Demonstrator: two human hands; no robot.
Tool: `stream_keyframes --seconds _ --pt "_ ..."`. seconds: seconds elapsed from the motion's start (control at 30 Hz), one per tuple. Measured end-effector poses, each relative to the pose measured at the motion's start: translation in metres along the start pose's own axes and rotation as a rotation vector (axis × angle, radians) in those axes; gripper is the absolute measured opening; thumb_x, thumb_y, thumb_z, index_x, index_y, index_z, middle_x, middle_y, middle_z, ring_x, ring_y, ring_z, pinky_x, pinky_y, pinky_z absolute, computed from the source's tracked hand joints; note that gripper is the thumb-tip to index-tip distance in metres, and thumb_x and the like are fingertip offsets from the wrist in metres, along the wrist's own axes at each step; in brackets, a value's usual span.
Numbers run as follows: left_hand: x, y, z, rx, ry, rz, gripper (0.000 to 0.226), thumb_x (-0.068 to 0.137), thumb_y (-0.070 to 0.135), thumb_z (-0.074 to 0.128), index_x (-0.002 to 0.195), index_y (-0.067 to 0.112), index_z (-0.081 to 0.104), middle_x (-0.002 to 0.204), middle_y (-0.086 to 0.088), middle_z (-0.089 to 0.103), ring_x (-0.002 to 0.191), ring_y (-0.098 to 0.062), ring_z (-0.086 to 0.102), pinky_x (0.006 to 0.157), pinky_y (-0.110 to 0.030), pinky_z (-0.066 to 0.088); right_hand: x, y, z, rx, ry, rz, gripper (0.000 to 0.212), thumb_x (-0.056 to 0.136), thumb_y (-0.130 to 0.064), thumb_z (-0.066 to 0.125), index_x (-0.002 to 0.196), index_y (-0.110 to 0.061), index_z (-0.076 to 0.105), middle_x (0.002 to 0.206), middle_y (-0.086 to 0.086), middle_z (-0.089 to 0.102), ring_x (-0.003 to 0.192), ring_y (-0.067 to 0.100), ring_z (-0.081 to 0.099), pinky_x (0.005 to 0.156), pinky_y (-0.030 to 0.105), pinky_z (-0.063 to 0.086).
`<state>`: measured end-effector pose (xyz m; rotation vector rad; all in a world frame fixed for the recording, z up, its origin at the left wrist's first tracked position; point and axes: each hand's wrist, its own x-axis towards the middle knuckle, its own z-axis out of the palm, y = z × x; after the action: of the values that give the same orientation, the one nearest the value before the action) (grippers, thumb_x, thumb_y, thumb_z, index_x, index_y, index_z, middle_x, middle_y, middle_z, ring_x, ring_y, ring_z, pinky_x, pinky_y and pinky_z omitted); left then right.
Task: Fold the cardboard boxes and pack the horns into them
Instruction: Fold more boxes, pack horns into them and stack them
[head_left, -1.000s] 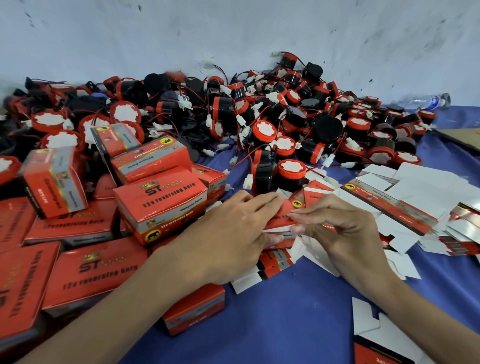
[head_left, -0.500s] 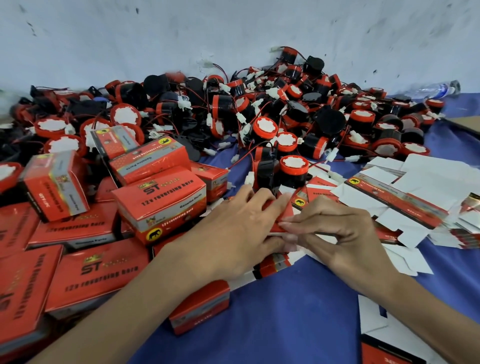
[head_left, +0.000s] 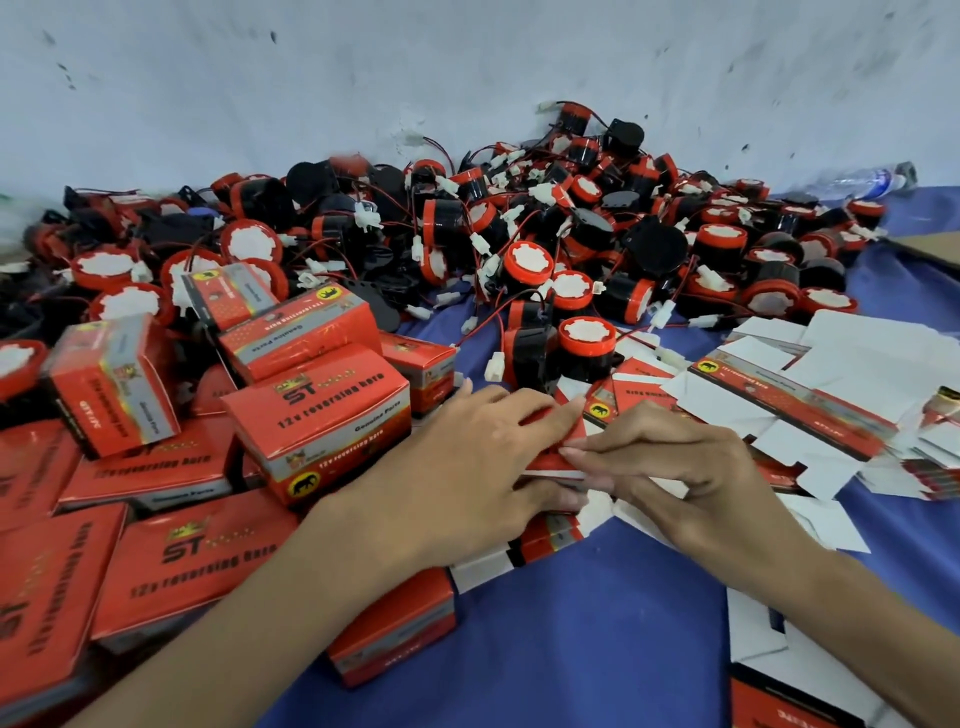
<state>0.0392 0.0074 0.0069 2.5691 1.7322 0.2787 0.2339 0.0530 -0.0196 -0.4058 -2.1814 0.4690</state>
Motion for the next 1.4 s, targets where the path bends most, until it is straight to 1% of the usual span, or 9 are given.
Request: stream_keyframes --seconds 0.2,0.27,0.33,0.43,0.63,0.73,0.83,1.2,1.4 --pt "-0.004 0.003 0.003 0.159 -0.003 0.022 0.076 0.088 0.066 0.017 0.153 0.029 0.002 0.152 0.008 0.027 0.140 -0.015 0.025 0.120 -0.051 0.000 0.001 0.000 -0.003 0.008 0.041 0.030 0.013 0.079 -0.011 0.067 0.086 -0.007 0.077 0.092 -0.004 0.072 0.088 0.003 0.067 0.077 0.022 0.054" --pt "-0.004 0.002 0.003 0.154 0.010 0.044 0.073 0.094 0.062 0.028 0.153 0.028 0.002 0.151 0.006 0.028 0.139 -0.016 0.026 0.120 -0.042 0.004 0.001 0.001 -0.003 0.090 0.033 0.107 0.012 0.077 -0.012 0.071 0.087 -0.009 0.076 0.089 -0.006 0.074 0.087 0.004 0.068 0.078 0.020 0.053" --pt "-0.003 0.002 0.003 0.154 0.018 0.064 0.074 0.095 0.059 0.033 0.153 0.026 0.002 0.149 0.005 0.029 0.134 -0.017 0.031 0.116 -0.036 0.018 0.002 0.002 -0.005 0.174 0.038 0.173 0.016 0.073 -0.010 0.072 0.088 -0.010 0.076 0.087 -0.007 0.074 0.084 0.007 0.068 0.077 0.020 0.053" --pt "-0.001 0.002 0.005 0.147 -0.002 0.054 0.073 0.096 0.058 0.032 0.153 0.025 0.001 0.146 0.003 0.028 0.129 -0.019 0.032 0.109 -0.041 0.028 0.002 0.002 -0.002 0.114 0.020 0.127 0.014 0.075 -0.010 0.070 0.088 -0.012 0.075 0.085 -0.007 0.074 0.083 0.009 0.066 0.075 0.023 0.053" --pt "0.003 0.005 0.003 0.141 -0.033 0.036 0.072 0.095 0.058 0.029 0.153 0.022 0.006 0.146 0.001 0.029 0.130 -0.022 0.032 0.106 -0.045 0.028 0.001 0.002 0.001 -0.003 0.035 0.004 0.013 0.084 -0.020 0.067 0.091 -0.012 0.073 0.090 -0.008 0.070 0.083 0.005 0.062 0.074 0.022 0.050" --pt "0.004 0.006 0.002 0.157 -0.042 0.036 0.072 0.095 0.058 0.031 0.152 0.021 0.007 0.146 0.001 0.028 0.130 -0.022 0.032 0.106 -0.045 0.029 0.000 0.002 0.003 -0.055 0.045 -0.032 0.008 0.082 -0.012 0.070 0.088 -0.009 0.074 0.091 -0.007 0.070 0.082 0.006 0.062 0.074 0.025 0.050" --pt "0.004 0.006 0.002 0.158 -0.061 0.032 0.073 0.094 0.059 0.029 0.153 0.022 0.006 0.147 0.003 0.027 0.130 -0.020 0.032 0.105 -0.043 0.028 -0.002 0.000 0.004 0.013 0.051 0.037 0.015 0.076 -0.003 0.071 0.089 -0.011 0.074 0.088 -0.010 0.069 0.082 0.006 0.063 0.073 0.027 0.052" --pt "0.005 0.000 0.005 -0.009 0.003 0.027 0.071 0.092 0.056 0.045 0.152 0.029 0.019 0.142 0.009 0.034 0.126 -0.015 0.034 0.105 -0.042 0.027 -0.003 -0.008 0.007 -0.079 0.083 0.039 0.013 0.075 0.002 0.071 0.084 -0.006 0.077 0.089 -0.010 0.068 0.083 0.002 0.062 0.076 0.023 0.050" --pt "-0.001 0.000 0.010 0.201 0.028 0.052 0.073 0.091 0.062 0.028 0.152 0.030 0.005 0.146 0.007 0.027 0.128 -0.018 0.035 0.104 -0.041 0.031 -0.002 -0.007 0.005 -0.168 0.031 -0.104 0.012 0.078 -0.001 0.071 0.089 -0.001 0.076 0.090 0.007 0.072 0.078 0.018 0.062 0.072 0.026 0.051"
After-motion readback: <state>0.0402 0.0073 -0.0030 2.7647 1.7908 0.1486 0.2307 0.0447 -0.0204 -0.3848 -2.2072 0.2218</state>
